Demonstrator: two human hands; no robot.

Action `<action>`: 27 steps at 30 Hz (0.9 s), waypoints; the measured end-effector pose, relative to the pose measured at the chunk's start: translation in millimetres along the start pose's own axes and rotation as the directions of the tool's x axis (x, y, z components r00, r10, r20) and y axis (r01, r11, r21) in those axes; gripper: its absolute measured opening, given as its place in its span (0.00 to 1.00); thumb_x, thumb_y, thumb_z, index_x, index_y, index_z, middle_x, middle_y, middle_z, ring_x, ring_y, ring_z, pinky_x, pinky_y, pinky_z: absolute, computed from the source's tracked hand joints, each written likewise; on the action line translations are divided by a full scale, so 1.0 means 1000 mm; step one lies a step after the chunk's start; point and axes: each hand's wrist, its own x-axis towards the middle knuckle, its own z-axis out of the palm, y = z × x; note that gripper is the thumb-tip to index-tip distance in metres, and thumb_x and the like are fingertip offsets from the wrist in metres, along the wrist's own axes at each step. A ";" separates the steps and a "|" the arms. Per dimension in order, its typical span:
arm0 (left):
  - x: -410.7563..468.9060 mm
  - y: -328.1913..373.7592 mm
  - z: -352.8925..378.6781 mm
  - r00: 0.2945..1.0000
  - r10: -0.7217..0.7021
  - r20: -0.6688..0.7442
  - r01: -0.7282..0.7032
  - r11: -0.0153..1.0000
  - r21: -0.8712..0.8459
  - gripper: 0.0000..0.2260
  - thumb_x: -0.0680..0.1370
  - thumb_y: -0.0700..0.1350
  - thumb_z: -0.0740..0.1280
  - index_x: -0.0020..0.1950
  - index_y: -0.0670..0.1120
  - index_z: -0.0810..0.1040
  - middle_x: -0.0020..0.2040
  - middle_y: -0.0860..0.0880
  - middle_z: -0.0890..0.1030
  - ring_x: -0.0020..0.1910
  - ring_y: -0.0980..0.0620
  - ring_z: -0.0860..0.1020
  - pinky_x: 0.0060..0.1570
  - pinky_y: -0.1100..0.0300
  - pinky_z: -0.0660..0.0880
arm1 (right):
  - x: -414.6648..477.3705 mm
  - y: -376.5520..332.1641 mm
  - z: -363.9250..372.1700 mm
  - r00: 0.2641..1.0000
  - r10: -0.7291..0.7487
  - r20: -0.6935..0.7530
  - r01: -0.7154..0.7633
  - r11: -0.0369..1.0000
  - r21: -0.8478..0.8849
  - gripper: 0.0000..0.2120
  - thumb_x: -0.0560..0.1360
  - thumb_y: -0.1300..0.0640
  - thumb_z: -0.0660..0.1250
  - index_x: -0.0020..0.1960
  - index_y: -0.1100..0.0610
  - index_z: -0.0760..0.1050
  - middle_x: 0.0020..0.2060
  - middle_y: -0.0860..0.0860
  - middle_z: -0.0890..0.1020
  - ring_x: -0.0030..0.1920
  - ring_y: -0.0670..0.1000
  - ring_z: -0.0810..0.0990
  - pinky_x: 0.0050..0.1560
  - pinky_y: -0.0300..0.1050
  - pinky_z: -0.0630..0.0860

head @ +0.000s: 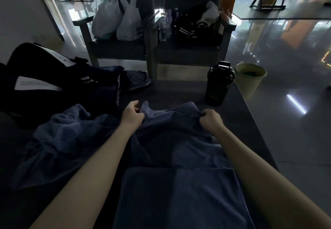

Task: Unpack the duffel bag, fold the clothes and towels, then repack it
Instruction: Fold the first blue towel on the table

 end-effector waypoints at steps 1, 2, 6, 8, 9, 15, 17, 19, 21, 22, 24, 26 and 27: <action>-0.004 0.002 -0.003 0.998 -0.050 0.031 0.051 0.998 -0.023 0.27 0.75 0.35 0.65 0.74 0.42 0.64 0.56 0.46 0.73 0.52 0.50 0.73 0.47 0.60 0.69 | -0.005 0.002 -0.002 1.000 0.012 0.006 -0.012 0.999 0.048 0.10 0.72 0.66 0.58 0.49 0.63 0.76 0.39 0.56 0.79 0.39 0.55 0.76 0.38 0.44 0.72; -0.008 0.002 -0.006 0.992 -0.097 0.077 0.099 0.995 -0.027 0.26 0.76 0.37 0.65 0.73 0.41 0.64 0.57 0.45 0.74 0.53 0.48 0.74 0.47 0.60 0.68 | -0.010 0.005 -0.003 0.999 0.032 0.014 -0.034 0.994 0.103 0.10 0.71 0.66 0.58 0.47 0.63 0.76 0.36 0.56 0.80 0.36 0.55 0.77 0.36 0.45 0.74; -0.027 -0.003 -0.014 0.953 -0.157 0.260 0.150 0.988 0.048 0.08 0.78 0.45 0.67 0.42 0.42 0.76 0.39 0.45 0.77 0.35 0.51 0.74 0.36 0.59 0.69 | -0.024 0.012 -0.006 0.990 0.101 0.096 -0.123 0.957 0.262 0.04 0.71 0.58 0.67 0.40 0.59 0.75 0.34 0.56 0.81 0.35 0.56 0.81 0.37 0.49 0.77; -0.035 -0.007 -0.015 0.944 -0.160 0.289 0.148 0.987 0.062 0.12 0.78 0.42 0.67 0.35 0.42 0.74 0.32 0.46 0.74 0.31 0.53 0.71 0.31 0.61 0.67 | -0.030 0.013 -0.008 0.979 0.138 0.150 -0.177 0.942 0.284 0.12 0.73 0.50 0.68 0.42 0.59 0.76 0.36 0.56 0.81 0.34 0.54 0.79 0.35 0.45 0.74; -0.040 -0.007 -0.015 0.941 -0.163 0.298 0.145 0.986 0.082 0.12 0.78 0.40 0.66 0.34 0.42 0.74 0.32 0.47 0.74 0.30 0.53 0.71 0.30 0.62 0.67 | -0.032 0.013 -0.010 0.974 0.154 0.163 -0.194 0.943 0.269 0.14 0.74 0.47 0.67 0.43 0.60 0.77 0.35 0.56 0.81 0.33 0.53 0.78 0.33 0.43 0.72; -0.062 -0.011 -0.024 0.973 -0.082 0.215 0.039 0.979 0.198 0.03 0.77 0.40 0.66 0.44 0.42 0.77 0.37 0.47 0.77 0.36 0.50 0.74 0.36 0.60 0.68 | -0.056 0.015 -0.024 0.948 0.191 0.253 -0.225 0.968 0.112 0.08 0.71 0.57 0.67 0.41 0.62 0.78 0.27 0.53 0.76 0.23 0.49 0.70 0.21 0.36 0.63; -0.072 -0.011 -0.029 0.986 -0.062 0.153 0.027 0.976 0.217 0.02 0.76 0.39 0.65 0.44 0.42 0.77 0.35 0.47 0.77 0.34 0.51 0.74 0.33 0.60 0.69 | -0.065 0.018 -0.028 0.934 0.208 0.290 -0.253 0.959 0.125 0.08 0.71 0.58 0.69 0.37 0.62 0.74 0.22 0.51 0.72 0.21 0.48 0.68 0.21 0.36 0.62; -0.081 -0.010 -0.031 0.985 -0.084 0.149 0.061 0.986 0.154 0.03 0.77 0.36 0.63 0.45 0.41 0.75 0.33 0.45 0.77 0.29 0.51 0.75 0.28 0.61 0.72 | -0.071 0.023 -0.028 0.909 0.227 0.349 -0.307 0.932 0.193 0.11 0.72 0.59 0.70 0.35 0.62 0.72 0.17 0.49 0.68 0.17 0.47 0.66 0.20 0.35 0.61; -0.091 -0.009 -0.032 0.975 -0.124 0.184 0.118 0.992 0.043 0.04 0.79 0.35 0.61 0.45 0.40 0.73 0.35 0.43 0.78 0.29 0.48 0.78 0.29 0.59 0.76 | -0.076 0.030 -0.027 0.876 0.249 0.414 -0.398 0.858 0.325 0.12 0.72 0.59 0.72 0.35 0.61 0.71 0.17 0.50 0.67 0.15 0.46 0.65 0.19 0.34 0.61; -0.096 -0.011 -0.033 0.973 -0.126 0.195 0.129 0.992 -0.003 0.05 0.79 0.34 0.60 0.45 0.41 0.72 0.37 0.42 0.78 0.31 0.47 0.80 0.33 0.56 0.79 | -0.078 0.033 -0.027 0.851 0.255 0.459 -0.454 0.797 0.398 0.12 0.72 0.59 0.72 0.35 0.60 0.71 0.20 0.50 0.67 0.16 0.45 0.64 0.19 0.33 0.61; -0.105 -0.012 -0.034 0.977 -0.090 0.193 0.098 0.995 -0.030 0.07 0.78 0.33 0.59 0.44 0.42 0.73 0.39 0.42 0.78 0.34 0.45 0.81 0.40 0.51 0.79 | -0.083 0.038 -0.027 0.801 0.253 0.543 -0.545 0.682 0.487 0.10 0.72 0.59 0.72 0.37 0.57 0.72 0.24 0.49 0.67 0.19 0.43 0.65 0.21 0.33 0.62; -0.115 -0.011 -0.036 0.981 -0.058 0.185 0.064 0.998 -0.026 0.05 0.78 0.32 0.60 0.46 0.40 0.74 0.38 0.43 0.78 0.33 0.47 0.79 0.36 0.56 0.78 | -0.089 0.040 -0.028 0.791 0.240 0.563 -0.566 0.637 0.524 0.07 0.72 0.57 0.72 0.38 0.56 0.75 0.26 0.48 0.70 0.22 0.43 0.66 0.22 0.33 0.65; -0.120 -0.011 -0.036 0.982 -0.051 0.180 0.057 0.998 -0.029 0.05 0.77 0.32 0.61 0.48 0.39 0.75 0.36 0.44 0.78 0.32 0.49 0.78 0.33 0.60 0.77 | -0.093 0.040 -0.029 0.800 0.226 0.556 -0.559 0.619 0.552 0.07 0.72 0.55 0.72 0.39 0.57 0.76 0.27 0.49 0.71 0.23 0.43 0.68 0.23 0.34 0.67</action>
